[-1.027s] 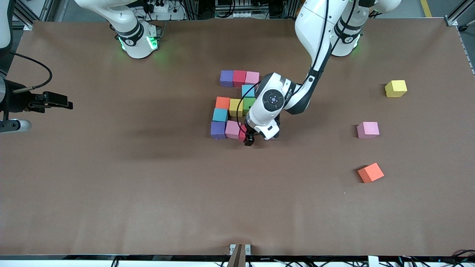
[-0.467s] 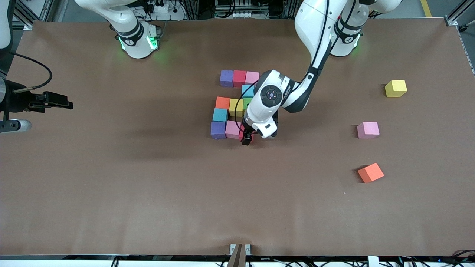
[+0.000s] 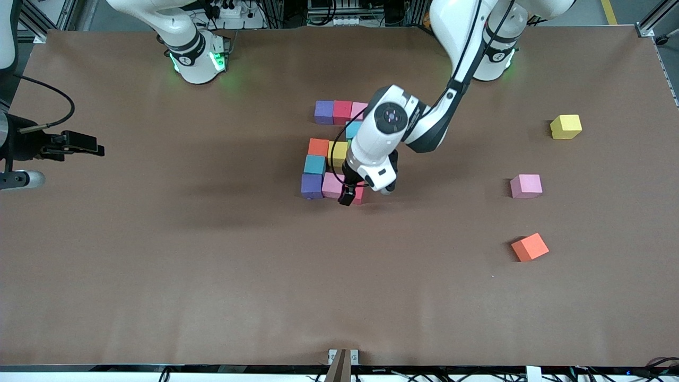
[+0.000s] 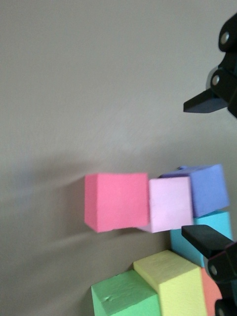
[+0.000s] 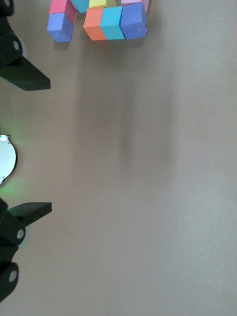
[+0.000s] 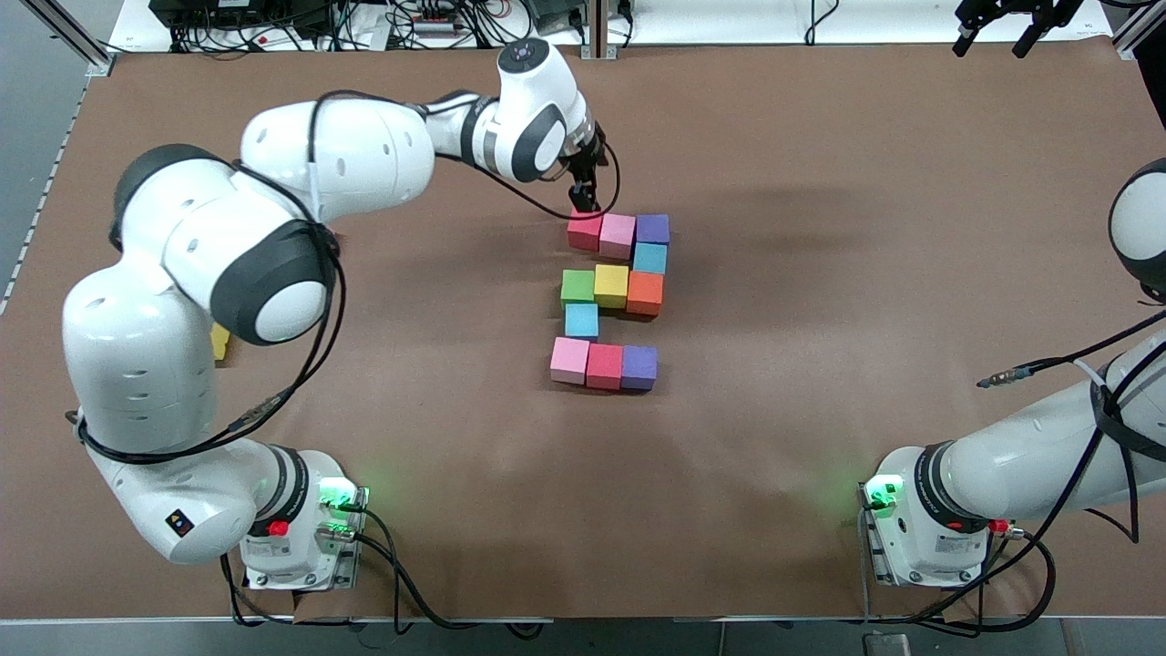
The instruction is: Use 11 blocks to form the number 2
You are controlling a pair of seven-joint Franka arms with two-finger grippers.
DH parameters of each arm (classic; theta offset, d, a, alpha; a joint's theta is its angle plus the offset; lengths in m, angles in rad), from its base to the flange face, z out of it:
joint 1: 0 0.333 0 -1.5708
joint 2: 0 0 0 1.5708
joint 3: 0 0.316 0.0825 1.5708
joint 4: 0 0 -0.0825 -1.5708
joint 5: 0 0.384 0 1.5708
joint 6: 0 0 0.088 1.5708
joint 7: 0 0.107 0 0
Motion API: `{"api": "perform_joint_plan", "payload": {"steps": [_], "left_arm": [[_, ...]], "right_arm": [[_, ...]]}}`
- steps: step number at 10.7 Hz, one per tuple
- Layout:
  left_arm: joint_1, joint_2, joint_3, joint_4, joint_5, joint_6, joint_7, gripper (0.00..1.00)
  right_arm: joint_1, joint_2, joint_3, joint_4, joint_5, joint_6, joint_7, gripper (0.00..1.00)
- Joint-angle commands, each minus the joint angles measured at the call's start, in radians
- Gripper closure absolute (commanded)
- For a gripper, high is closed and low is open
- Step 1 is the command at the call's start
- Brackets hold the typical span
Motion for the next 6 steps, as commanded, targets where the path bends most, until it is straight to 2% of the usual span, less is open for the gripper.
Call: {"api": "perform_joint_plan", "payload": {"steps": [1,3,4,6], "left_arm": [[0.006,-0.108,0.006,-0.024,0.074,-0.003,0.041,0.0],[0.006,-0.171,0.01,-0.025,0.085,-0.003,0.15,0.0],[0.03,-0.205,0.013,-0.024,0.09,-0.003,0.223,0.0],[0.079,-0.263,0.012,-0.019,0.096,-0.029,0.371,0.0]], "right_arm": [[-0.072,-0.073,0.14,-0.035,-0.053,0.003,0.155,0.0],[-0.138,-0.136,0.26,-0.092,-0.074,0.023,0.21,0.0],[-0.15,-0.186,0.307,-0.127,-0.131,0.082,0.213,0.0],[-0.155,-0.285,0.334,-0.251,-0.156,0.138,0.222,0.0]]}}
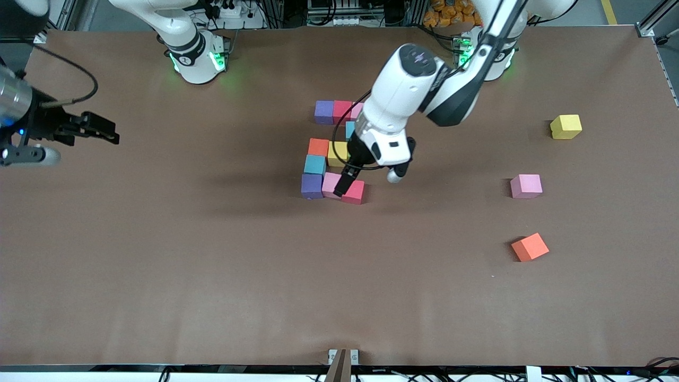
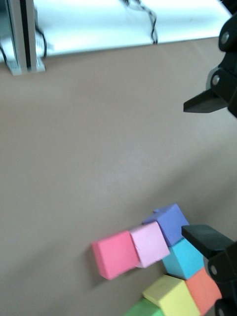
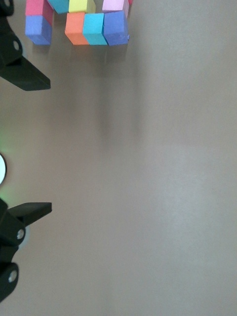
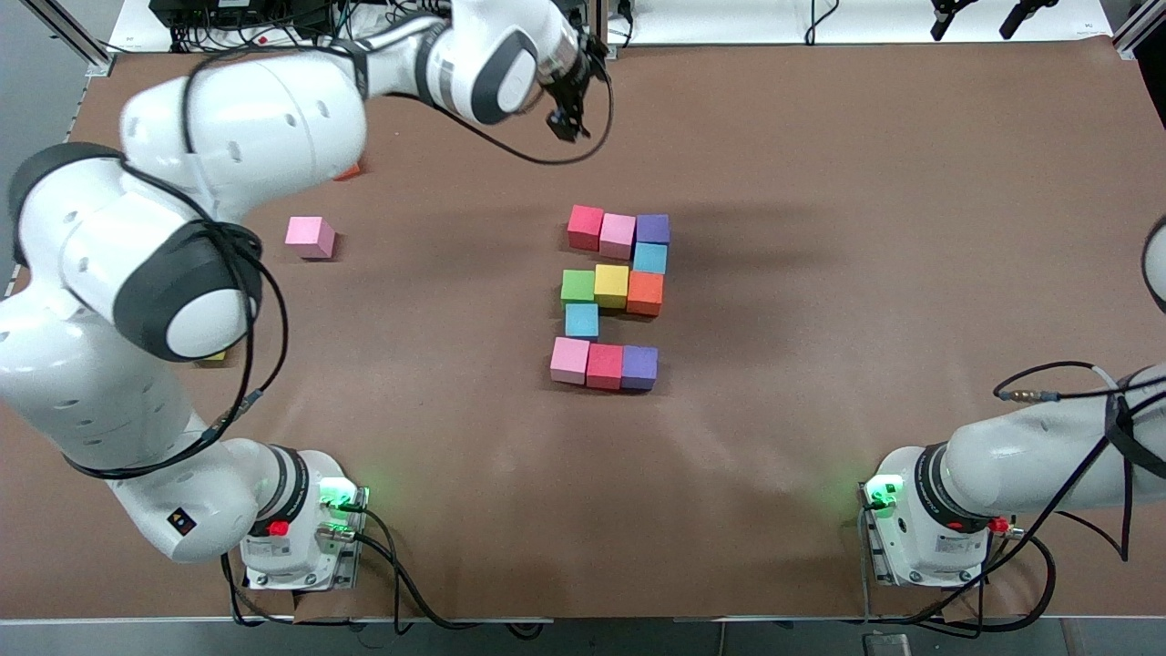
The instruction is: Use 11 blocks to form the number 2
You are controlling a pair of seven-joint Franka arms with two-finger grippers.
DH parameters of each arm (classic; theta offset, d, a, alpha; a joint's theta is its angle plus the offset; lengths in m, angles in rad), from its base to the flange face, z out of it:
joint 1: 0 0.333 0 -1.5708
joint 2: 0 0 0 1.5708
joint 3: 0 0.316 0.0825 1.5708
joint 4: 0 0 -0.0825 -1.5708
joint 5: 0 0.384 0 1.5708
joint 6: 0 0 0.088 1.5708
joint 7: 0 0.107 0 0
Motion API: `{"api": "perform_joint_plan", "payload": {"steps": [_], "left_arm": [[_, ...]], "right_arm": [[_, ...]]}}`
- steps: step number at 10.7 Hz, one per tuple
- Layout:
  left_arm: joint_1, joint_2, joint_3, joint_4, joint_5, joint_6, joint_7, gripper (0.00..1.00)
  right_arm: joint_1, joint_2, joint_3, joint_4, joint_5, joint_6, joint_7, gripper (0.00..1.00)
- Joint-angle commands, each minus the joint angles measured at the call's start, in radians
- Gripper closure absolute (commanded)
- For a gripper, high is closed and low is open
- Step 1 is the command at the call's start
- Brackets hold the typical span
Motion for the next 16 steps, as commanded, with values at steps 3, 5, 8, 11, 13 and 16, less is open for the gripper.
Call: {"api": "perform_joint_plan", "payload": {"steps": [3,5,8,11,13,16], "left_arm": [[0.102,-0.102,-0.002,0.077,0.035,-0.273,0.335,0.0],[0.134,-0.134,-0.002,0.114,0.035,-0.42,0.459,0.0],[0.347,-0.191,-0.092,0.114,0.035,-0.577,0.785,0.0],[0.521,-0.238,-0.137,0.119,0.037,-0.742,1.139,0.0],[0.59,-0.267,-0.134,0.119,0.096,-0.819,1.353,0.0],[0.61,-0.284,-0.114,0.119,0.222,-0.896,1.58,0.0]], "right_arm": [[-0.063,-0.217,0.027,-0.299,-0.008,0.162,-0.003,0.0],[-0.076,-0.197,0.021,-0.273,0.041,0.149,-0.047,0.0],[-0.102,-0.144,0.02,-0.205,0.039,0.089,-0.095,0.0],[-0.103,-0.147,0.02,-0.212,0.036,0.098,-0.078,0.0],[-0.094,-0.146,0.014,-0.218,0.026,0.157,-0.078,0.0],[-0.108,-0.019,0.004,-0.091,0.016,0.184,-0.08,0.0]]}}
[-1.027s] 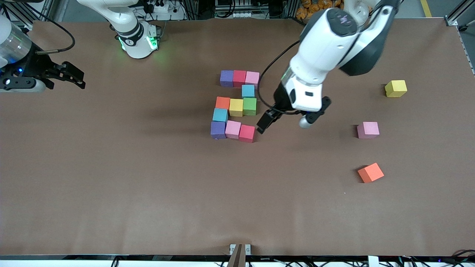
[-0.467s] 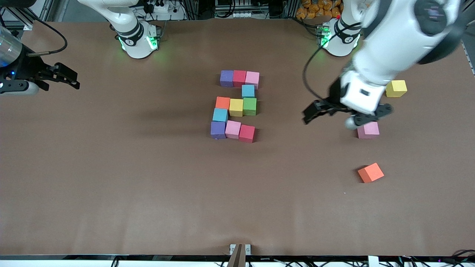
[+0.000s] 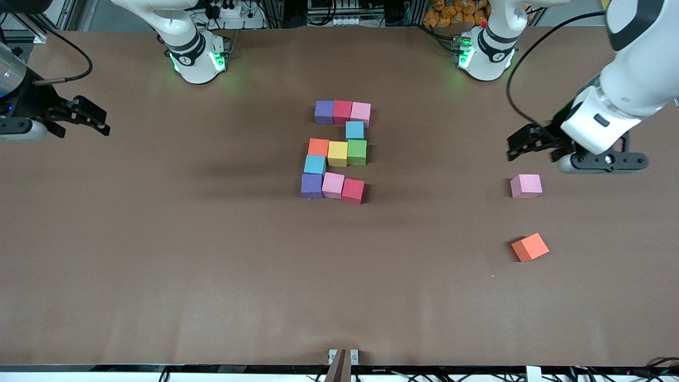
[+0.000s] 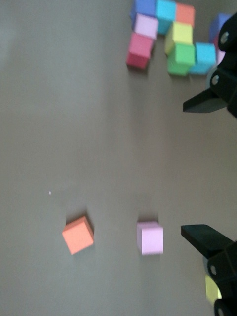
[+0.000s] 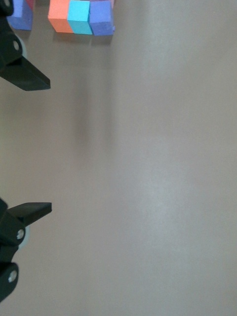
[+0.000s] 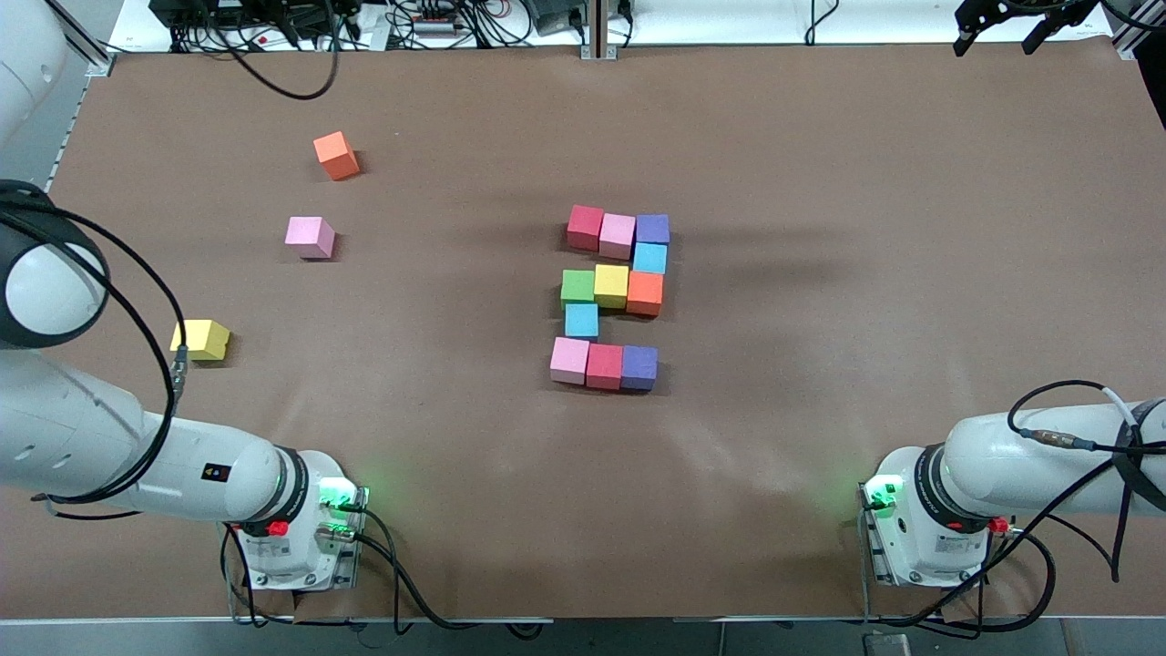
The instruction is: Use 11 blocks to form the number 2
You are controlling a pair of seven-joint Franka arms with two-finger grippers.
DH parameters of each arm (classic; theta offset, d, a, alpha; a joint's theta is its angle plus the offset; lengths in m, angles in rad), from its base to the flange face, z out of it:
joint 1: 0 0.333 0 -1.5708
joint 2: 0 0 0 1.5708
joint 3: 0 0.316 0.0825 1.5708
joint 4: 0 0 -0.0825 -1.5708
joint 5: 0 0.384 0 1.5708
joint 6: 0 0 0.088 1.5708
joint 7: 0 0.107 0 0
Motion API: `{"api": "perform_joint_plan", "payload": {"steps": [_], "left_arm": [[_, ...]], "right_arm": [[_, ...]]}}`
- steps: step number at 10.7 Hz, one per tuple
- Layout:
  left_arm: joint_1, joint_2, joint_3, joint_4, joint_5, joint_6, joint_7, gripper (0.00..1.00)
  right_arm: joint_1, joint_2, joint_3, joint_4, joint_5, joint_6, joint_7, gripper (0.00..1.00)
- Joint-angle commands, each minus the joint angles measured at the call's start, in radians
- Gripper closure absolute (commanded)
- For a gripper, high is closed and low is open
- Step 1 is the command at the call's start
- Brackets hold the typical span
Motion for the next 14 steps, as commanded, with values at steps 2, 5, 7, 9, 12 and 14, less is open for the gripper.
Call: {"api": "perform_joint_plan", "payload": {"steps": [2,5,7,9,12,14], "left_arm": [[0.015,-0.038,0.01,-0.006,0.113,-0.091,0.178,0.0],[0.064,-0.052,0.01,-0.004,0.105,-0.122,0.211,0.0],[0.07,-0.086,0.049,-0.013,0.099,-0.122,0.261,0.0],[0.122,-0.078,0.039,-0.004,0.108,-0.121,0.26,0.0],[0.156,-0.054,0.013,0.026,0.108,-0.096,0.246,0.0],[0.144,-0.031,-0.013,0.092,0.107,-0.095,0.164,0.0]], "right_arm": [[-0.021,0.111,-0.027,0.13,0.0,-0.067,-0.011,0.0],[-0.02,0.103,-0.027,0.131,0.001,-0.104,-0.004,0.0],[-0.014,0.103,-0.025,0.133,0.001,-0.098,-0.004,0.0],[-0.014,0.1,-0.025,0.133,0.001,-0.095,-0.004,0.0],[-0.015,0.1,-0.022,0.133,0.001,-0.088,-0.004,0.0],[-0.02,0.1,-0.024,0.131,0.003,-0.09,-0.004,0.0]]}}
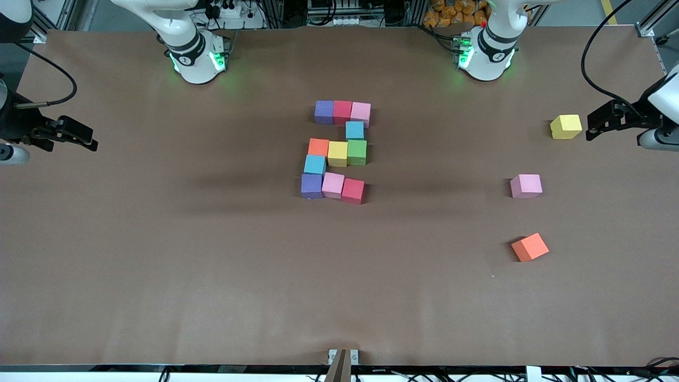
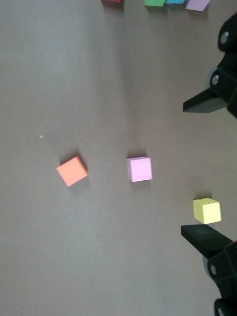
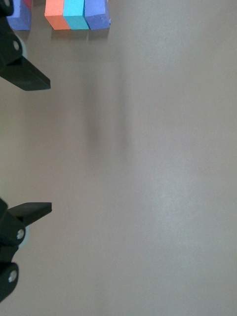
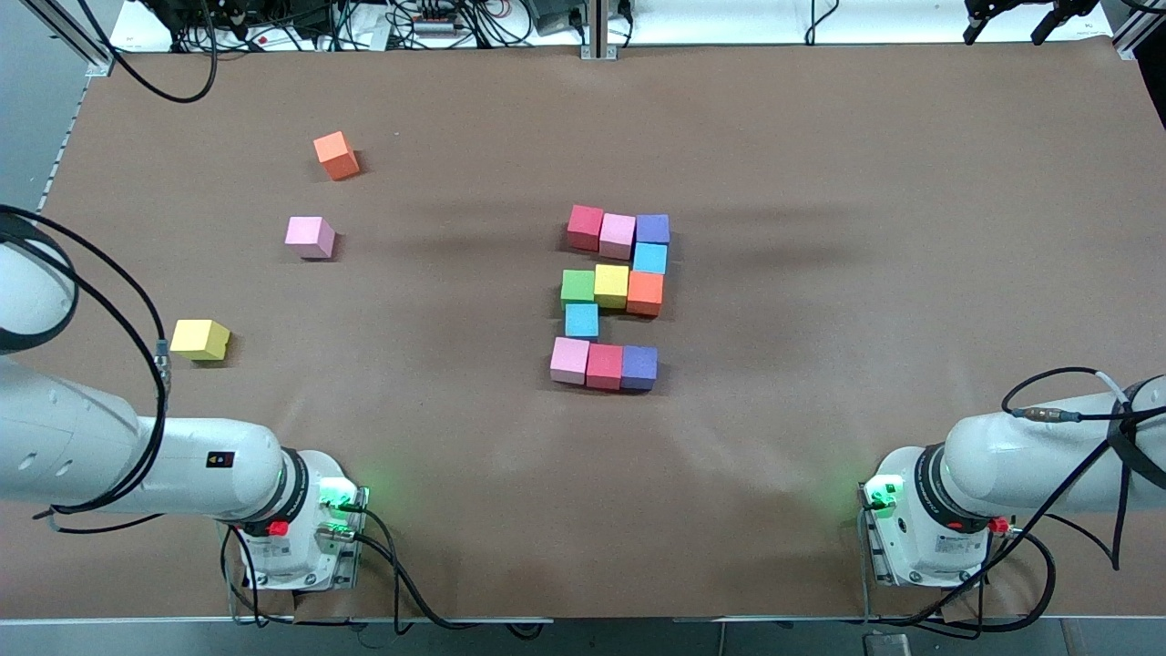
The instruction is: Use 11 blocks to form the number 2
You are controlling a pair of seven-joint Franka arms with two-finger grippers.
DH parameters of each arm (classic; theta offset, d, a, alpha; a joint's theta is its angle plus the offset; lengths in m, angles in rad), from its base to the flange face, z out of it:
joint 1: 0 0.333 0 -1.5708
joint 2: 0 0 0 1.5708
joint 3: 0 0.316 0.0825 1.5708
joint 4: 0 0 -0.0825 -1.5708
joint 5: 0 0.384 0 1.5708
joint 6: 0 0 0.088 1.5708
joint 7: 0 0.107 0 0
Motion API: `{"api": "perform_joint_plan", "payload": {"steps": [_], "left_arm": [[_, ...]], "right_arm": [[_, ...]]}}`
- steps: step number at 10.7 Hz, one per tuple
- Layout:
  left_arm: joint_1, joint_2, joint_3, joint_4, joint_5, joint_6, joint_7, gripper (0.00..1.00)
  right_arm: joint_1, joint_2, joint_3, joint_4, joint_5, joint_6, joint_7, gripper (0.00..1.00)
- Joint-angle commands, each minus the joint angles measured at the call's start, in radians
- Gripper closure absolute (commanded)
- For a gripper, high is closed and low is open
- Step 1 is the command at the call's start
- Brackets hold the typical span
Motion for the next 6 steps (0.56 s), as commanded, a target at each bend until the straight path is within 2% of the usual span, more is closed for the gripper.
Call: {"api": "perform_joint_plan", "payload": {"steps": [1,6], "left_arm": [[0.003,0.022,-0.032,0.058,0.009,-0.01,-0.16,0.0],[-0.008,0.023,-0.049,0.059,0.008,-0.011,-0.168,0.0]], "right_arm": [[-0.013,-0.004,0.011,0.011,0.002,-0.007,-0.003,0.0],[-0.012,-0.004,0.011,0.011,0.003,-0.007,-0.003,0.0]]}}
